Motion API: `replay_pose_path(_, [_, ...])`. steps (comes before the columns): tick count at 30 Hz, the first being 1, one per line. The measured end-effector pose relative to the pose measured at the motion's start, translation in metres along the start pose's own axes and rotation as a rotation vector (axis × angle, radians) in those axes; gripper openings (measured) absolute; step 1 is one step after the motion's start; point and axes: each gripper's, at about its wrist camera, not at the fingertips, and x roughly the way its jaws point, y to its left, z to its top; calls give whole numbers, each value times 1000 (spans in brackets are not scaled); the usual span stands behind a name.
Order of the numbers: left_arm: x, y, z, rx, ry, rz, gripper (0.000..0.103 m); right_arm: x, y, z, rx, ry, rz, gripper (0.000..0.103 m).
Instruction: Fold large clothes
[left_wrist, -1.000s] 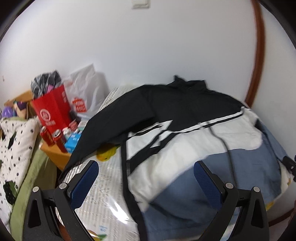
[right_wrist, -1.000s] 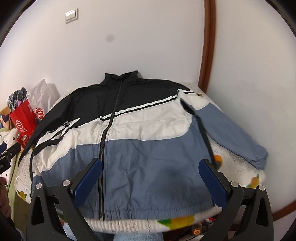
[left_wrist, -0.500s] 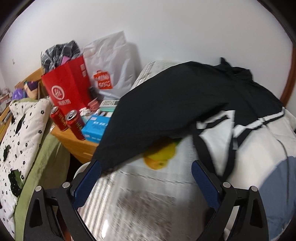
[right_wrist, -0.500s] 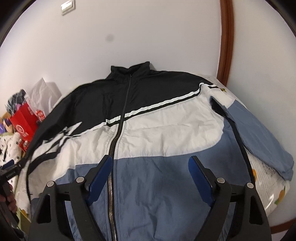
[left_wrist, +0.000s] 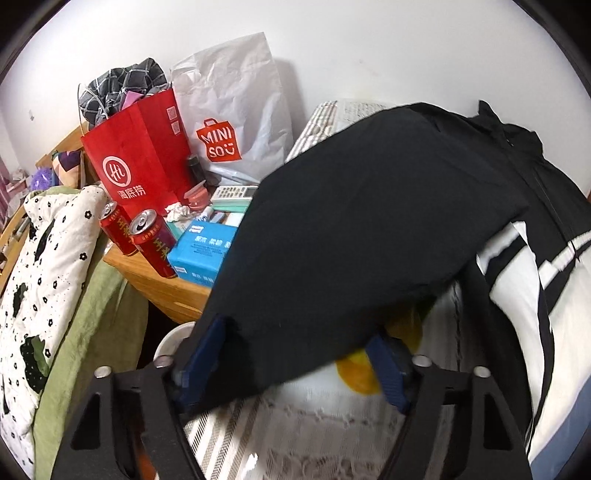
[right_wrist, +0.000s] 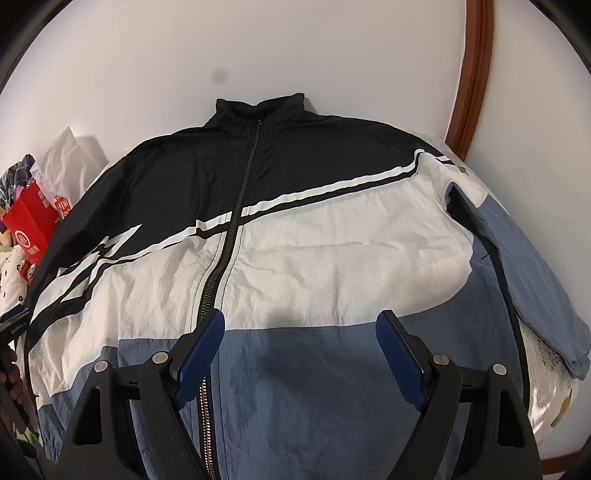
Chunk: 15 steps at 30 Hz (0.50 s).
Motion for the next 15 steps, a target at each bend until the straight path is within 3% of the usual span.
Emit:
replay_pose_path(4, [4,2,11,-27,-7,-15,17,2,2,6,-12,-1,-3,83])
replay_pose_path(5, [5,3,14,-32,-9,-16,13,2,2,8,-15,-3,-2,83])
replay_pose_path(15, [-43,-10,57,-35,-140,-31,9,-9,-6,26,-37,-55,25,83])
